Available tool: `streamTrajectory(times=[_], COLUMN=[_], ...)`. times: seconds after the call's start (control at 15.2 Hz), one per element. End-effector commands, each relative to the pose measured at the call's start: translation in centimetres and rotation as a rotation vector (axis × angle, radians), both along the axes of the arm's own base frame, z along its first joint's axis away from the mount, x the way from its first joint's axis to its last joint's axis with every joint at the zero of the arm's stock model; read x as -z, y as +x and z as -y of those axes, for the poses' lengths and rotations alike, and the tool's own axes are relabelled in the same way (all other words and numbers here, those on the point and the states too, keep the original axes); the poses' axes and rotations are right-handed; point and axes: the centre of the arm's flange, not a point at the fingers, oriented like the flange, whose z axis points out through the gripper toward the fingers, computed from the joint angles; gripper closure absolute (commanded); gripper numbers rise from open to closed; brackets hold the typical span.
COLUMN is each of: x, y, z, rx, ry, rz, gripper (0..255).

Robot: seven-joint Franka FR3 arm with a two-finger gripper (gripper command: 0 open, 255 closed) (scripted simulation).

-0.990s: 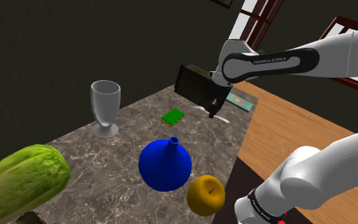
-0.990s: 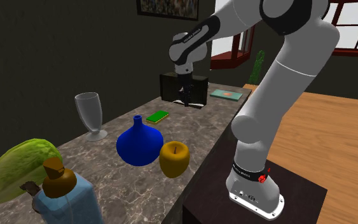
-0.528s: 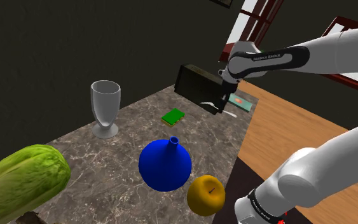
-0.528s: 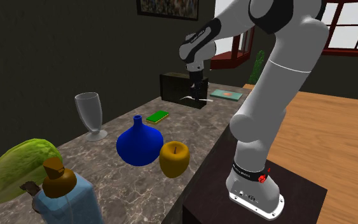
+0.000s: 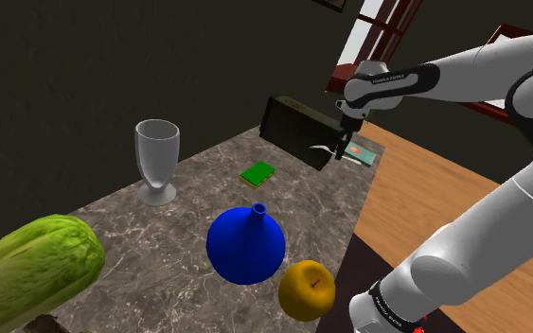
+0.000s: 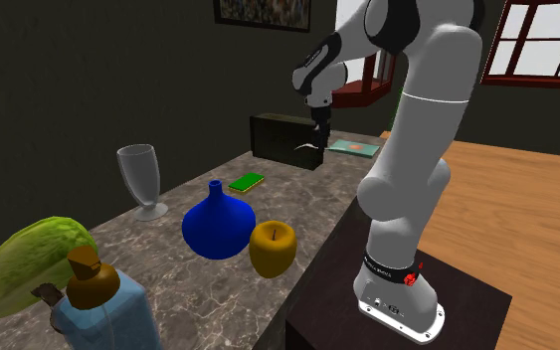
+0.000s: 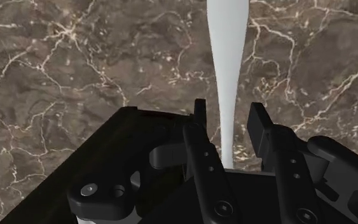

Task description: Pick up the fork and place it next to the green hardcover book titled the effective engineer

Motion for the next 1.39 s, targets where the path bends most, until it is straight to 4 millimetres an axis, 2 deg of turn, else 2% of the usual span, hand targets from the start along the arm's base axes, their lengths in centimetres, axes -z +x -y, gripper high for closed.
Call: streamTrajectory(times=[0.0, 0.73, 1.32], x=[-0.3, -0.4, 4.4], y=[0.3, 2.3, 2.3], z=[3.1, 17.2, 17.2], rx=[0.0, 0.0, 0.0], ry=[-0.004, -0.004, -0.004], rz=[0.005, 0.005, 0.005], gripper=[255, 255, 255])
